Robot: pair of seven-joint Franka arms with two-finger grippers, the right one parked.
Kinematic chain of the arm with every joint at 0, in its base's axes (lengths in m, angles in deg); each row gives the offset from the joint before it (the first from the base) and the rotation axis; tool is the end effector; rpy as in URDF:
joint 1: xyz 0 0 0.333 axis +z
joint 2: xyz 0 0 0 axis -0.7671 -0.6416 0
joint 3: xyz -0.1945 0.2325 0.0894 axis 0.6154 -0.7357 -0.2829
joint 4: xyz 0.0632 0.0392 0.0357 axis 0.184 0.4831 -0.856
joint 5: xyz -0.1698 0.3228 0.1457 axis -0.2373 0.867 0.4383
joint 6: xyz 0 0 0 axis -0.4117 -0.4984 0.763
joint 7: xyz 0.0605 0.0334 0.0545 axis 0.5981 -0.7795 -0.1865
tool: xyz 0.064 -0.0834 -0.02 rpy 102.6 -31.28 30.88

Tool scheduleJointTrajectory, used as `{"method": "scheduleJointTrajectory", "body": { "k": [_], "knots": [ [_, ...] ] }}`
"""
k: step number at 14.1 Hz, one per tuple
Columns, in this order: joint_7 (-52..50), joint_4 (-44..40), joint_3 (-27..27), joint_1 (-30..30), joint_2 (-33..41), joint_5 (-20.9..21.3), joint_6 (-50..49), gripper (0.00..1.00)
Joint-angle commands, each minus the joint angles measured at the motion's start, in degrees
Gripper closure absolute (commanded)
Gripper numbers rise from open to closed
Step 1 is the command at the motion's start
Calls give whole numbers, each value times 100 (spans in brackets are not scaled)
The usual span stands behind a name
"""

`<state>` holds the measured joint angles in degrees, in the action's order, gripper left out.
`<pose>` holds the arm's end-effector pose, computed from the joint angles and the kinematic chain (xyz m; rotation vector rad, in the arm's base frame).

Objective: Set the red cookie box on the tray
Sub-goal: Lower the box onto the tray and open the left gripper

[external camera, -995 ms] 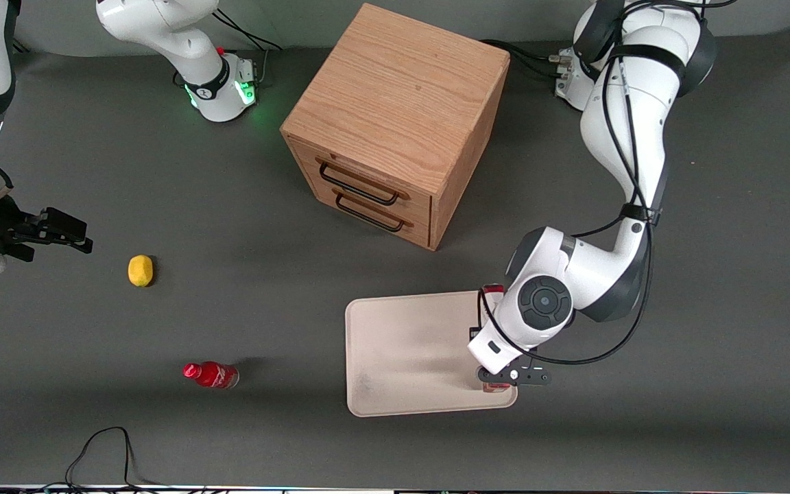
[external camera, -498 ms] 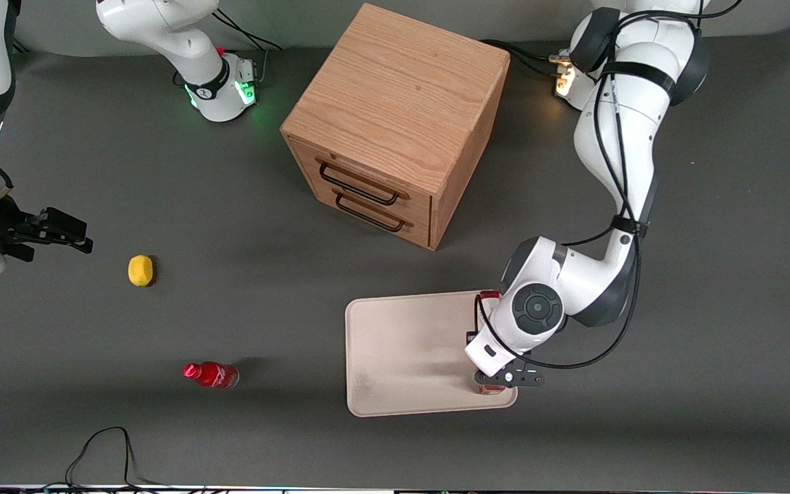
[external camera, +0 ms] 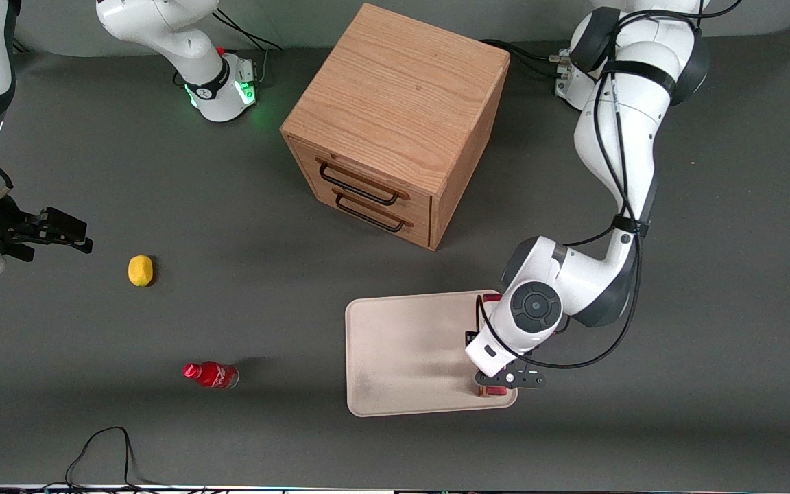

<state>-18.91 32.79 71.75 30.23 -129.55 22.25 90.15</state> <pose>0.7143 -0.3286 0.2646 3.1221 -0.0496 0.0772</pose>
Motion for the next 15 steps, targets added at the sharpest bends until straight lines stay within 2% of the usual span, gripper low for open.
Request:
{"method": "scheduleJointTrajectory", "body": {
  "k": [1,9,12,15],
  "knots": [
    [-242,-9,-22,-1,473,61,-679,0],
    [-251,61,22,17,2406,8,-2781,0],
    [-251,288,84,26,3030,25,-3037,0],
    [-225,928,84,131,3645,69,-3046,0]
  ]
}}
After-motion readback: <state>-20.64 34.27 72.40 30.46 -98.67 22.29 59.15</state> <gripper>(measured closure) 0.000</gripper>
